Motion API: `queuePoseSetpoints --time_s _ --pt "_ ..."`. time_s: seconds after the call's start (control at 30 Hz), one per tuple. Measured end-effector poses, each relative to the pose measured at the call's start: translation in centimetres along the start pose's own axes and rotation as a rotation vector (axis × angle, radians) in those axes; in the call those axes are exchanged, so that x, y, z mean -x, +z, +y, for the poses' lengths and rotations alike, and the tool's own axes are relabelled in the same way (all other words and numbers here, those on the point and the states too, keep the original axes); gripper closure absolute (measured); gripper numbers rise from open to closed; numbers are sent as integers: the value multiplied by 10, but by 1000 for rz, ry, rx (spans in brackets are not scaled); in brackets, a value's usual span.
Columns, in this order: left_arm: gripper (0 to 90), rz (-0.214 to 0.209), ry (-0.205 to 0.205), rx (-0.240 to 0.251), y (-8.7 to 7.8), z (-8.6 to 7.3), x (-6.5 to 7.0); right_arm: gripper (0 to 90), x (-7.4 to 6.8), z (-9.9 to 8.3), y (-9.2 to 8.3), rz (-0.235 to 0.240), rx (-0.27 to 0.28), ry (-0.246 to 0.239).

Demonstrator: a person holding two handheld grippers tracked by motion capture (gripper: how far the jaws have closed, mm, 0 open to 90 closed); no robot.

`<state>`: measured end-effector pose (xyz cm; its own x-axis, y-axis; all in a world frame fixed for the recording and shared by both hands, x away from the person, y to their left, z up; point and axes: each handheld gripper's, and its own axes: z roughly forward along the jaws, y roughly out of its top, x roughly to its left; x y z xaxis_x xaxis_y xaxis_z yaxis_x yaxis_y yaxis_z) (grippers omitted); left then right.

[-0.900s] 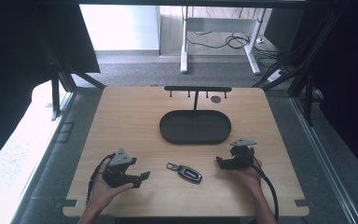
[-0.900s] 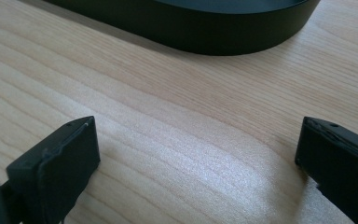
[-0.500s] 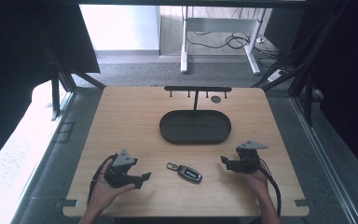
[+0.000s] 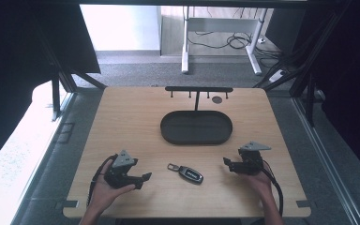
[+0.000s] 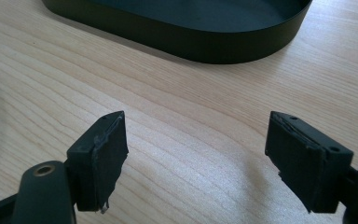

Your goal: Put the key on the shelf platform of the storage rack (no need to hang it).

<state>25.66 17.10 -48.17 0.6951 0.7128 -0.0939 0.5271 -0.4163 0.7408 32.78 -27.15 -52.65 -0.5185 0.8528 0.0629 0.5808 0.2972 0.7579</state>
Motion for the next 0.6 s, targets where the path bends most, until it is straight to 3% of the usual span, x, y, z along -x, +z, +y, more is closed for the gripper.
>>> queuePoseSetpoints --time_s 0.6 --pt "240 -11 10 -28 6 -1 3 283 1 0 -4 37 6 10"
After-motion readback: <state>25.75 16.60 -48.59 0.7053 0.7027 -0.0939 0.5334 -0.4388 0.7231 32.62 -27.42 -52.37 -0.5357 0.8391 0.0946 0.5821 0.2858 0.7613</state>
